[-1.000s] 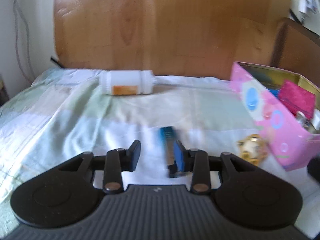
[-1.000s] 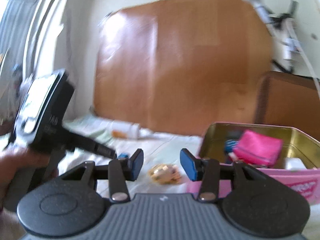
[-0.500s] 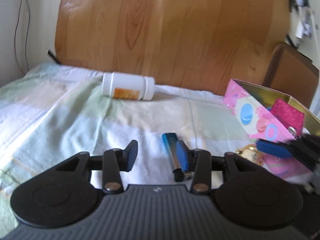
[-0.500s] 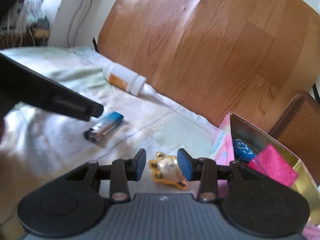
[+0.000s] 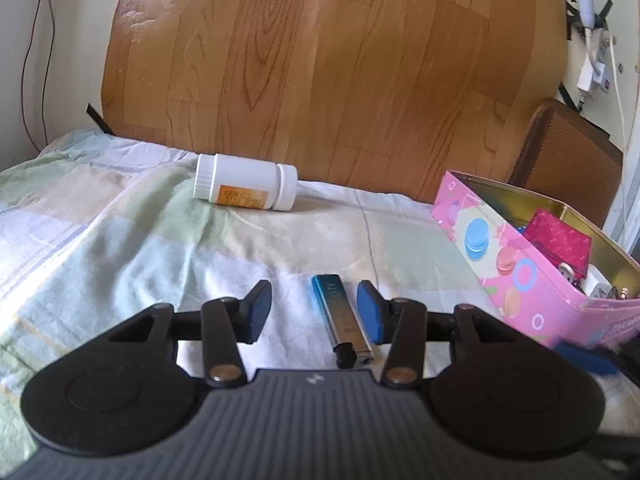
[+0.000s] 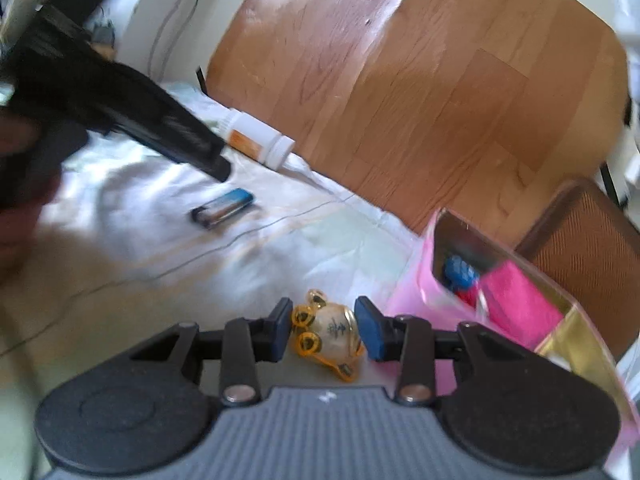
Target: Organize rigid objects
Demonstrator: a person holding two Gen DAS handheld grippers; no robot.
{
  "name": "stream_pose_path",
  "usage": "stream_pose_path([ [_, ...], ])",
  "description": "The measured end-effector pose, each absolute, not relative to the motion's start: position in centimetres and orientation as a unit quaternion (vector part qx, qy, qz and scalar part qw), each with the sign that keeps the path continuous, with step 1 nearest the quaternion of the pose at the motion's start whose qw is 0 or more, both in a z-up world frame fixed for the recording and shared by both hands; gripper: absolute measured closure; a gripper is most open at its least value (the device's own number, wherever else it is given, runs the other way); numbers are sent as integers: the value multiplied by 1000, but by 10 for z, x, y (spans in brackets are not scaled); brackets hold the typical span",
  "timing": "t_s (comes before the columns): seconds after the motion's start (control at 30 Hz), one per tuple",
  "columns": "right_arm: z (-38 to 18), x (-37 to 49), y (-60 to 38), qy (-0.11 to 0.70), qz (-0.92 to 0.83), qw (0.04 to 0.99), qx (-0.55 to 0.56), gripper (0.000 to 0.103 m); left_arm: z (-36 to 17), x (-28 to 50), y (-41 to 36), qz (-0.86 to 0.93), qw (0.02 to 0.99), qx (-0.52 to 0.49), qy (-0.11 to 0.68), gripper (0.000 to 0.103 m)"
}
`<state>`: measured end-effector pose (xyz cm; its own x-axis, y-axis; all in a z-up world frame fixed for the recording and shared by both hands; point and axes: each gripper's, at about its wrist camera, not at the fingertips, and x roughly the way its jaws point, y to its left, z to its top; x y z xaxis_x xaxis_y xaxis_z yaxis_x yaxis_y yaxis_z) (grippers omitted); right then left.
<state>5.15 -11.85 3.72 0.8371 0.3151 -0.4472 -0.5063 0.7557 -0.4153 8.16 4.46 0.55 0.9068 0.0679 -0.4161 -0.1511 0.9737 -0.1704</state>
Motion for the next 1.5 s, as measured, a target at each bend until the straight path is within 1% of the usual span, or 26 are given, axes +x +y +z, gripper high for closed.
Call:
stream_pose_path([
  [0.17, 45, 17, -168, 190, 202, 932, -235, 68, 8, 81, 25, 12, 971, -83, 222, 54],
  [0.3, 47, 5, -207, 200, 160, 946, -199, 67, 12, 81, -9, -97, 956, -105, 256, 53],
  [0.37, 49, 1, -219, 204, 152, 949, -184, 66, 14, 83, -33, -167, 938, -113, 281, 52],
  [0.4, 50, 2, -223, 209, 156, 949, -177, 63, 15, 84, -44, -196, 929, -119, 292, 50],
  [0.43, 50, 3, -226, 220, 159, 948, -168, 58, 15, 85, -53, -224, 918, -126, 302, 45],
  [0.47, 49, 5, -228, 229, 163, 947, -157, 57, 16, 85, -62, -247, 909, -133, 309, 41],
  [0.5, 48, 6, -230, 234, 166, 946, -148, 54, 17, 85, -71, -268, 899, -139, 317, 40],
  [0.63, 47, 9, -237, 253, 177, 943, -122, 54, 16, 81, -94, -309, 878, -124, 344, 40],
  [0.67, 46, 11, -238, 258, 179, 943, -115, 53, 14, 81, -98, -315, 873, -121, 353, 42],
  [0.73, 46, 14, -242, 264, 184, 941, -103, 51, 8, 83, -104, -316, 865, -117, 373, 43],
  [0.77, 45, 15, -243, 266, 186, 941, -97, 51, 2, 87, -107, -314, 860, -115, 386, 49],
  [0.8, 45, 15, -245, 268, 188, 940, -91, 53, -2, 89, -110, -316, 854, -115, 396, 52],
  [0.83, 45, 14, -247, 267, 190, 941, -87, 55, -5, 88, -112, -323, 851, -119, 397, 58],
  [0.87, 46, 13, -248, 265, 191, 941, -85, 56, -6, 89, -115, -325, 851, -117, 396, 59],
  [0.9, 46, 11, -248, 260, 191, 943, -86, 60, -4, 89, -117, -324, 853, -112, 393, 60],
  [1.0, 52, 4, -246, 229, 180, 953, -87, 60, 8, 91, -121, -321, 861, -107, 379, 61],
  [1.13, 75, 6, -247, 157, 169, 970, -79, 60, 41, 89, -122, -322, 889, -86, 314, 61],
  [1.27, 95, 33, -240, 112, 166, 977, -77, 60, 69, 101, -119, -289, 917, -69, 266, 60],
  [1.4, 96, 73, -229, 108, 159, 979, -73, 60, 71, 136, -113, -257, 927, -72, 265, 61],
  [1.5, 90, 107, -223, 138, 161, 975, -60, 59, 63, 163, -114, -228, 930, -64, 280, 61],
])
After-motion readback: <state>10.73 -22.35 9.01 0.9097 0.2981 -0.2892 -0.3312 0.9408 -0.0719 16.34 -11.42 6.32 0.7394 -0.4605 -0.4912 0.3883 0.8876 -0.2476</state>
